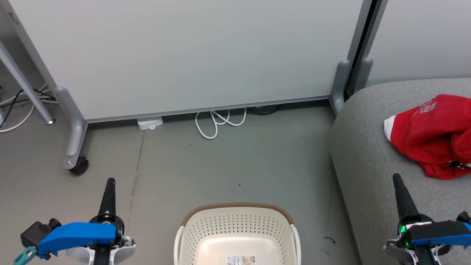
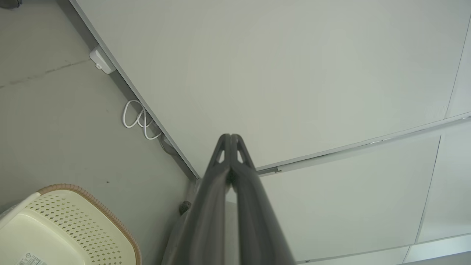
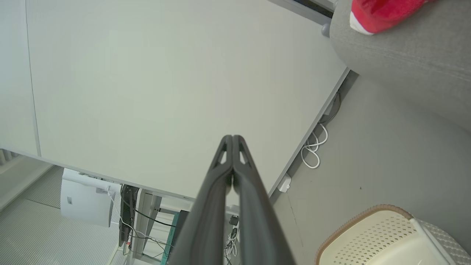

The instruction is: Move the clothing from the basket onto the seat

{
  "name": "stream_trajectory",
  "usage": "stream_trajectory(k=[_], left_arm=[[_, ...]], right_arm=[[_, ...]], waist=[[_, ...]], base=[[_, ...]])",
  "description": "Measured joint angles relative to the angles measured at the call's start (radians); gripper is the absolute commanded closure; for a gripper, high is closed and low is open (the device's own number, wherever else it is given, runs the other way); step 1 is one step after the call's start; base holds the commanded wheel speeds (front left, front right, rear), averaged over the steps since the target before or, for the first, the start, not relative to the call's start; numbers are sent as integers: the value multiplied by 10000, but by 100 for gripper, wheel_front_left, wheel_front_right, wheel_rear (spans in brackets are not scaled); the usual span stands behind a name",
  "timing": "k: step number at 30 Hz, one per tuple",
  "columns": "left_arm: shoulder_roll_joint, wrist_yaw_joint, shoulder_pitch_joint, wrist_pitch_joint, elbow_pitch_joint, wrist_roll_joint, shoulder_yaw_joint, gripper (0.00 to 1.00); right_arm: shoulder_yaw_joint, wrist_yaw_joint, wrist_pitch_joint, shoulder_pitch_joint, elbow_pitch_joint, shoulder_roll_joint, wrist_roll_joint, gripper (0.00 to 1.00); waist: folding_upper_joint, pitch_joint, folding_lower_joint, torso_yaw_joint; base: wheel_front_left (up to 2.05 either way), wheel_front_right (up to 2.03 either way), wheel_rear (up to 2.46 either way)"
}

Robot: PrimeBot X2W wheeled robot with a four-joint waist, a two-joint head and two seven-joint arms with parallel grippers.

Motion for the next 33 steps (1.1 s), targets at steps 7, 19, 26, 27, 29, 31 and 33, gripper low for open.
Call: stream_trajectory(k=[7, 19, 26, 27, 29, 31, 33], left_arm=[[-10, -50, -30, 140, -38, -600, 109, 100], [-25, -88, -65, 399, -92, -1557, 332, 100], [-42, -117, -105, 535, -121, -2067, 426, 100], [-42, -123, -106, 562, -125, -2144, 439, 100], [-44, -140, -112, 581, -134, -2278, 466, 100], [-46, -140, -123, 621, -150, -2420, 499, 100], [-48, -142, -141, 665, -161, -2543, 529, 100]], right_arm=[[12, 0, 169, -71, 40, -2, 650, 100], [25, 0, 420, -165, 105, -8, 1680, 100], [33, 0, 539, -207, 130, -10, 2238, 100], [33, 0, 577, -211, 134, -10, 2307, 100], [36, 0, 612, -227, 144, -12, 2456, 100], [36, 0, 650, -251, 150, -12, 2615, 100], [38, 0, 702, -277, 161, -12, 2763, 100]], waist=[[0, 4, 0, -27], [0, 10, 0, -74], [0, 13, 0, -101], [0, 14, 0, -105], [0, 15, 0, -112], [0, 16, 0, -120], [0, 17, 0, -128]], base=[[0, 0, 0], [0, 0, 0], [0, 0, 0], [0, 0, 0], [0, 0, 0], [0, 0, 0], [0, 0, 0]])
